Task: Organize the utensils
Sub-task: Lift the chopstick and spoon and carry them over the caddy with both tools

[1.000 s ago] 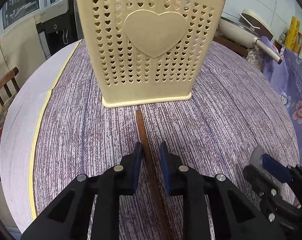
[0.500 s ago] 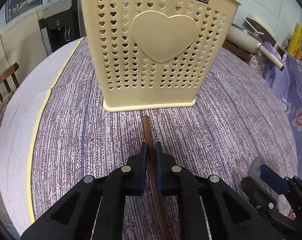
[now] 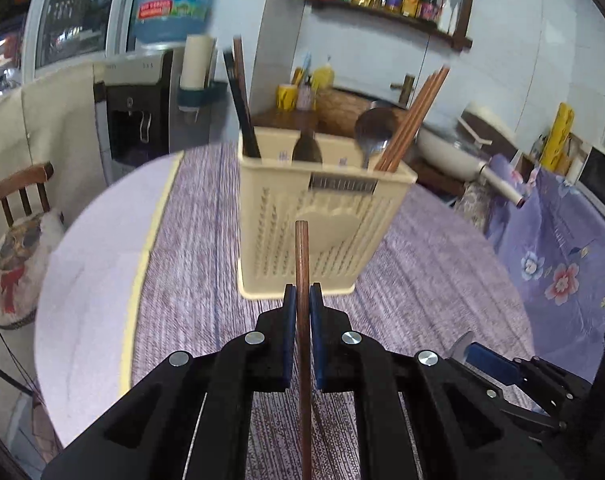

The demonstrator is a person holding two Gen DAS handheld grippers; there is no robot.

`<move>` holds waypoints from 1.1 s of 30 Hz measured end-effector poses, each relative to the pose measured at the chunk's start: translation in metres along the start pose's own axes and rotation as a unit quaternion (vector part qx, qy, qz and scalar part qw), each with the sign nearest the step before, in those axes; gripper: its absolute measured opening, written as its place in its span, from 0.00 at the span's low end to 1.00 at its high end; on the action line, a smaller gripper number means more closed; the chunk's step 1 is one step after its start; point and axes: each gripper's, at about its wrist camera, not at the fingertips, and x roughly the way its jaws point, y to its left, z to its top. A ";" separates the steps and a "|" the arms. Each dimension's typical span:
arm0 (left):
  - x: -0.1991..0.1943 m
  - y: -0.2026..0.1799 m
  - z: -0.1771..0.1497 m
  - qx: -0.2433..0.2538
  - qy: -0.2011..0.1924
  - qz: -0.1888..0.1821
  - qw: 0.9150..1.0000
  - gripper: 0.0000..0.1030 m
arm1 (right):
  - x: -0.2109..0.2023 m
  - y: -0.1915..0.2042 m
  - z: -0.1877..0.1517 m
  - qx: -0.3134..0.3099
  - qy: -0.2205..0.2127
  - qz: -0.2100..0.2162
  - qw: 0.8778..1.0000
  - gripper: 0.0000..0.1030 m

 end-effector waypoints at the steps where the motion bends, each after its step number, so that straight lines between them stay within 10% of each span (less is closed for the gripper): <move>1: -0.008 0.001 0.003 0.000 -0.009 -0.003 1.000 0.08 | -0.004 0.001 0.002 -0.002 -0.003 0.002 1.000 0.36; 22: -0.048 0.003 0.027 0.010 -0.061 -0.019 0.998 0.08 | -0.040 0.030 0.033 -0.053 -0.028 0.027 0.998 0.36; 33: -0.084 0.002 0.096 0.007 -0.132 -0.021 0.991 0.08 | -0.072 0.042 0.130 -0.051 -0.121 0.028 0.991 0.36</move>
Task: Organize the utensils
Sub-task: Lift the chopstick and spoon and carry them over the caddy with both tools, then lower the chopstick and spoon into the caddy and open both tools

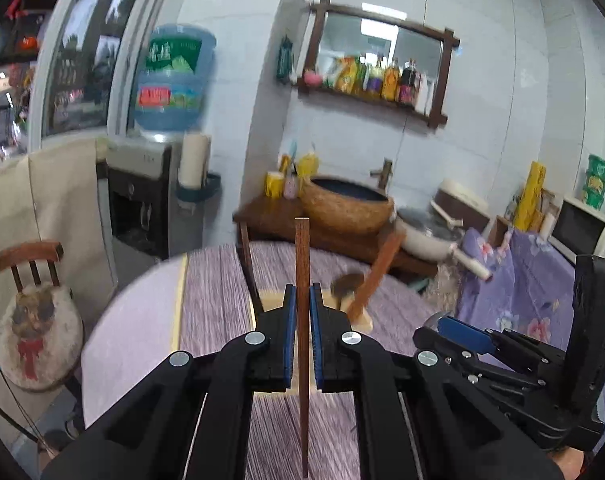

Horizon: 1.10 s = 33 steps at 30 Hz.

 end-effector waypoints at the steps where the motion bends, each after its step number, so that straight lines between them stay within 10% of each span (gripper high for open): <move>1: -0.002 -0.001 0.013 0.001 -0.018 0.008 1.000 0.08 | 0.000 -0.001 0.015 0.004 -0.013 -0.004 1.000 0.36; 12: 0.036 -0.003 0.077 -0.022 -0.110 0.066 0.991 0.08 | 0.043 -0.004 0.083 0.002 -0.059 -0.057 0.997 0.36; 33: 0.118 0.023 -0.029 -0.023 0.007 0.059 0.998 0.08 | 0.122 -0.001 -0.022 -0.044 0.003 -0.078 0.996 0.36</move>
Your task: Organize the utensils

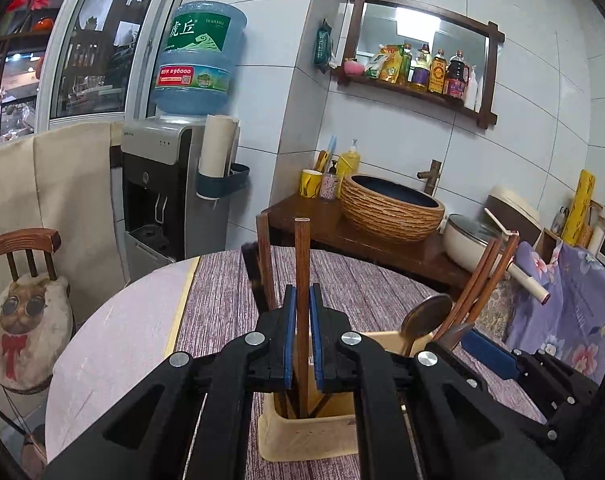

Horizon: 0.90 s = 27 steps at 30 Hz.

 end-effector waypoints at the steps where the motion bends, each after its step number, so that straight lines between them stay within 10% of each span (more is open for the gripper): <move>1: -0.001 0.000 -0.001 0.004 -0.003 0.003 1.000 0.08 | 0.001 0.001 -0.002 -0.002 0.001 0.002 1.000 0.36; 7: -0.005 0.003 0.002 0.000 0.007 -0.006 1.000 0.08 | -0.004 0.008 -0.005 -0.019 -0.009 -0.002 1.000 0.40; 10: -0.019 0.006 0.005 -0.001 0.000 -0.017 1.000 0.10 | -0.020 0.008 -0.004 -0.024 -0.030 -0.006 0.999 0.62; 14: -0.053 0.014 0.004 -0.002 -0.029 -0.022 0.999 0.67 | -0.057 0.007 -0.014 -0.042 -0.062 -0.009 0.997 0.72; 18: -0.092 0.019 -0.015 0.034 -0.050 -0.021 0.998 0.93 | -0.094 0.001 -0.039 -0.053 -0.082 -0.025 0.995 0.89; 27: -0.140 0.041 -0.112 0.068 -0.012 -0.015 0.998 0.95 | -0.147 -0.014 -0.134 0.000 -0.052 -0.008 0.999 0.94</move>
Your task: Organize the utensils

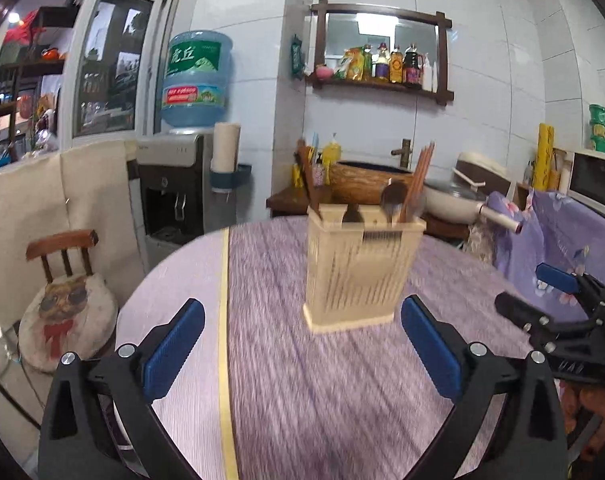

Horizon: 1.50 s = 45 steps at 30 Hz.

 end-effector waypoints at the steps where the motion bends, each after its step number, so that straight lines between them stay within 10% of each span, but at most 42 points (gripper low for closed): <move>1: -0.007 0.000 -0.013 -0.005 0.002 0.000 1.000 0.95 | -0.006 0.001 -0.011 0.006 0.001 0.001 1.000 0.94; 17: -0.105 -0.021 -0.117 -0.049 -0.014 -0.005 0.999 0.95 | -0.142 0.032 -0.142 0.073 -0.023 0.040 0.996 0.94; 45: -0.122 -0.022 -0.124 -0.053 -0.032 0.006 0.998 0.95 | -0.155 0.037 -0.137 0.059 -0.030 0.049 0.997 0.94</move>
